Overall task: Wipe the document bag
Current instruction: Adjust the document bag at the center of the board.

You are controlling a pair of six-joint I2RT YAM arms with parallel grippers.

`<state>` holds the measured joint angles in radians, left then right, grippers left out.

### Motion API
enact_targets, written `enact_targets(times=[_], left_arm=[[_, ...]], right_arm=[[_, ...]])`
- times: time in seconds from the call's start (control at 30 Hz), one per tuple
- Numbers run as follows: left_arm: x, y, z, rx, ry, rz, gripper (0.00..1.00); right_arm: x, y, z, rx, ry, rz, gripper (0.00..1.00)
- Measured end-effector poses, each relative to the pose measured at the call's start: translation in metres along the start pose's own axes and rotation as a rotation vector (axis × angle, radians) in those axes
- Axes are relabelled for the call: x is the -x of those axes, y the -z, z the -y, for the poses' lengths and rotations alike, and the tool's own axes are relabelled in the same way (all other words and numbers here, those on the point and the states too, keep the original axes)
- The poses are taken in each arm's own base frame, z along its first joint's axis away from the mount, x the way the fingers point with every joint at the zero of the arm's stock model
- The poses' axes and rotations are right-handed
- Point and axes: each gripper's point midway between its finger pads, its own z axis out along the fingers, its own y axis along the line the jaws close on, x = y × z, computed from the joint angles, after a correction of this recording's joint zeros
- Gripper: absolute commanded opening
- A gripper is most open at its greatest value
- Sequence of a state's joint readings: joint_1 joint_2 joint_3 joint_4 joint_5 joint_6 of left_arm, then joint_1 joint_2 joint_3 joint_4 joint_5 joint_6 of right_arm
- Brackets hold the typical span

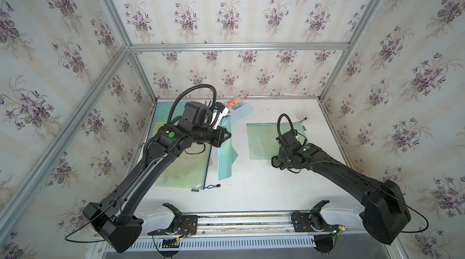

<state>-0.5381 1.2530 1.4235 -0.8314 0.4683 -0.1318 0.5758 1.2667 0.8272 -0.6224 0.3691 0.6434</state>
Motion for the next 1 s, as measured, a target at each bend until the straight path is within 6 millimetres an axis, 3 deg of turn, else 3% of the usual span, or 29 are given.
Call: enact_targets(times=[0.1,0.27,0.37,0.43,0.6,0.83,0.93,1.0], left_arm=[[-0.030,-0.027,0.001,0.060,-0.086,-0.112,0.00],[-0.106,-0.102,0.022,0.088,-0.265,-0.401,0.00],[-0.124,-0.134,0.020,0.143,-0.331,-0.496,0.00],[-0.117,-0.143,0.024,0.165,-0.373,-0.489,0.00],[-0.074,-0.145,0.020,0.242,-0.458,-0.409,0.00],[-0.005,-0.113,-0.024,0.423,-0.564,-0.317,0.00],[0.003,-0.111,-0.011,0.414,-0.690,-0.317,0.01],[0.000,-0.122,0.005,0.397,-0.783,-0.334,0.01]], right_arm=[[-0.006,-0.003,0.001,0.003,0.003,-0.013,0.21],[-0.011,-0.006,0.006,-0.004,-0.004,-0.023,0.21],[-0.012,-0.005,0.009,-0.003,-0.013,-0.021,0.21],[-0.013,-0.004,0.012,-0.002,-0.021,-0.018,0.21],[-0.018,-0.007,0.023,-0.008,-0.054,-0.033,0.21],[-0.023,-0.012,0.025,-0.002,-0.071,-0.057,0.21],[-0.025,-0.014,0.026,-0.010,-0.076,-0.067,0.21],[-0.024,-0.015,0.027,-0.013,-0.088,-0.066,0.21]])
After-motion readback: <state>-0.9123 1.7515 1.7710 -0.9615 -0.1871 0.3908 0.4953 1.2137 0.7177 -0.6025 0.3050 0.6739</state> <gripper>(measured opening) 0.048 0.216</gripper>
